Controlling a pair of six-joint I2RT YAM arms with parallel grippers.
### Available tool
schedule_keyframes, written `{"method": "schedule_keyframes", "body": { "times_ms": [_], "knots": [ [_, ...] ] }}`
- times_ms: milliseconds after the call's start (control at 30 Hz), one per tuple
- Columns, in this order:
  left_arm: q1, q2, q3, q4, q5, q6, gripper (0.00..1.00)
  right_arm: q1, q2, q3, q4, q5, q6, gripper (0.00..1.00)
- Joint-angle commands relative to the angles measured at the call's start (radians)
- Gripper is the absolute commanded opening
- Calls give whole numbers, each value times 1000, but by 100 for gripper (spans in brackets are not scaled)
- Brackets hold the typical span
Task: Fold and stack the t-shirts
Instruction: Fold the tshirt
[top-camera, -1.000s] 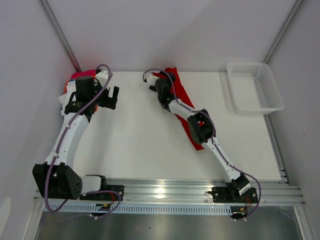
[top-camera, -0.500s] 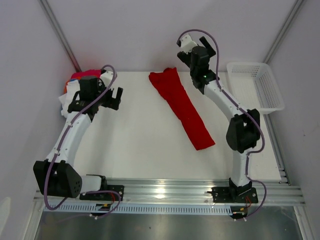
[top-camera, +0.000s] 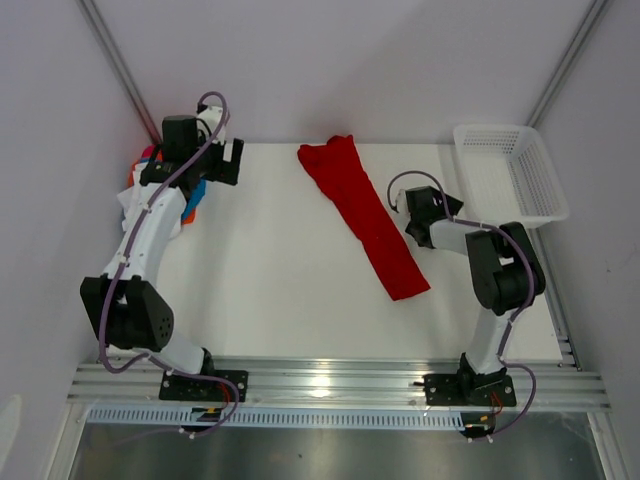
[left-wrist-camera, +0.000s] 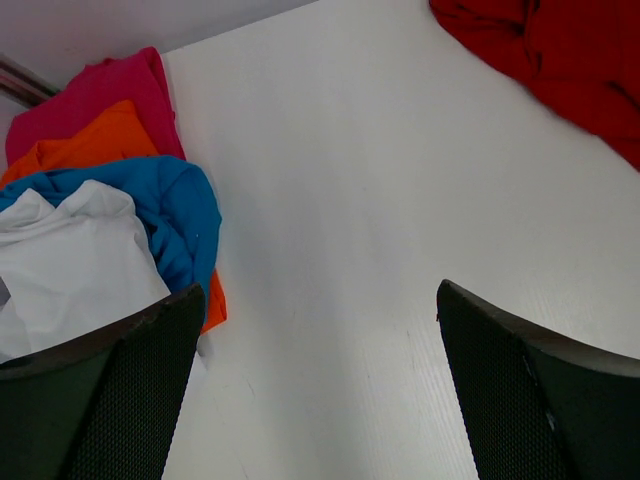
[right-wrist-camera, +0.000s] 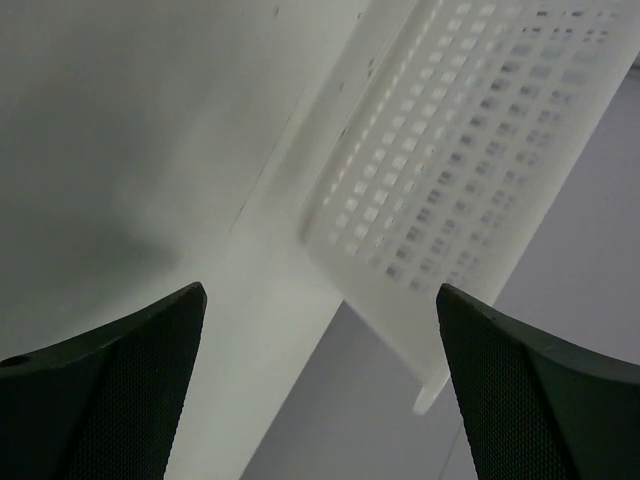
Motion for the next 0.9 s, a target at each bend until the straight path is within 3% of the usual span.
{"method": "schedule_keyframes", "body": {
  "times_ms": [0, 200, 367, 533, 867],
  "knots": [
    [5, 29, 96, -44, -4, -31, 99, 8, -147, -52, -29, 43, -5, 99],
    [5, 54, 159, -77, -5, -23, 99, 41, -225, -56, -390, -61, 115, 99],
    [5, 61, 180, -100, -4, -21, 99, 121, -276, -3, -671, -301, 208, 99],
    [5, 55, 176, -99, 2, -21, 99, 169, -288, -40, -627, -292, 204, 99],
    [5, 31, 156, -103, 10, -11, 99, 300, -227, -63, -653, -420, 274, 99]
  ]
}}
